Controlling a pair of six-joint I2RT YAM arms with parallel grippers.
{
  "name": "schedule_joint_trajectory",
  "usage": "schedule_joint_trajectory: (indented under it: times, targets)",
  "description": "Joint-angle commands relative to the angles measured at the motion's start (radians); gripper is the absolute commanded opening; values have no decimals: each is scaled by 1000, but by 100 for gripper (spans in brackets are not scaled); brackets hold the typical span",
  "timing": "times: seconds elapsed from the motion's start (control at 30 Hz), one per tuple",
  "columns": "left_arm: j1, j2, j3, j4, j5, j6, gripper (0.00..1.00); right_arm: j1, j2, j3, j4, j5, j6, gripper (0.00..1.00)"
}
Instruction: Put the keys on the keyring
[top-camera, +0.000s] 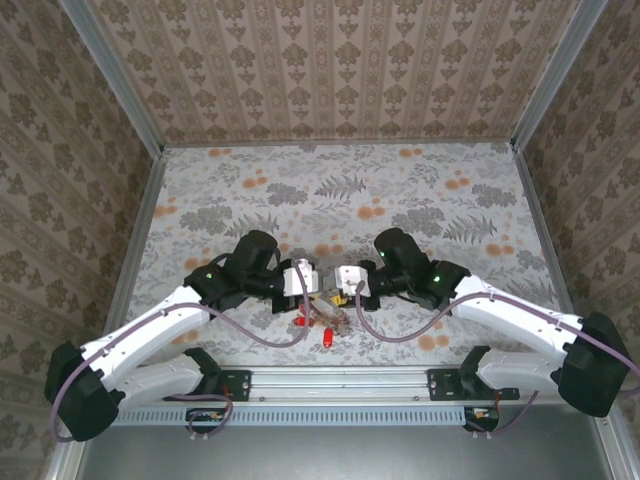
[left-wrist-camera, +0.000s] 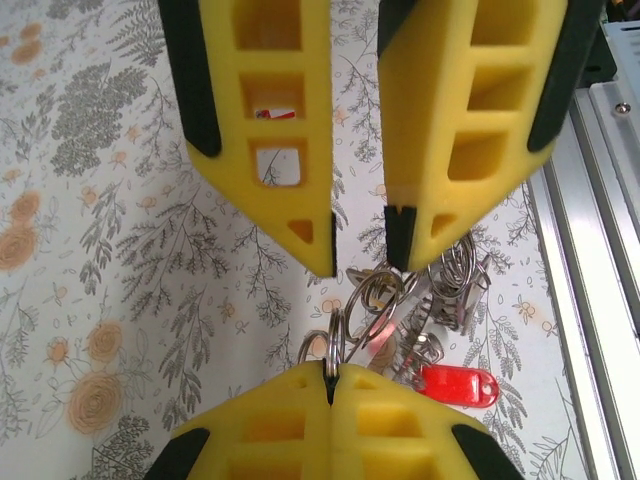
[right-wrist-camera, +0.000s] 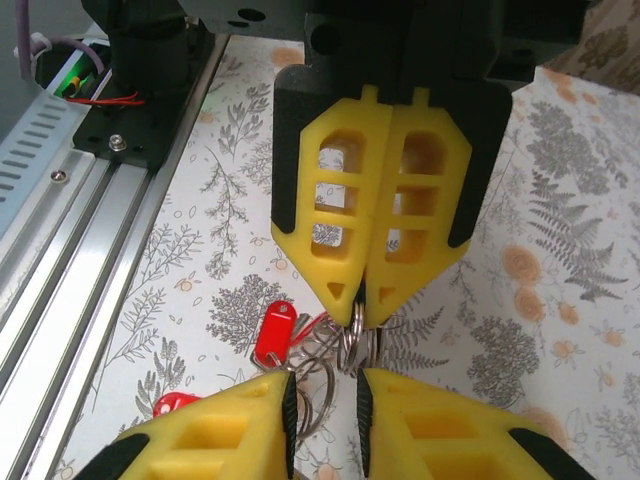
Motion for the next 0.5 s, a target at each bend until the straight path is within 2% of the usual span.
schedule_joint_trajectory:
  times: [0.0,0.27,0.33,0.47]
  targets:
    - [1,8,46,12,58,-37,0,1,22,26,25,-29,26,26]
    - [1,9,58,5,102,-30,0,0,51,4,116,-15,98,24]
    - [1,8,60,5,100,-32,0,0,55,2,117,-8,102,19]
    - [1,2,58,10,106,-36,0,0,63,1,108,9,103,14]
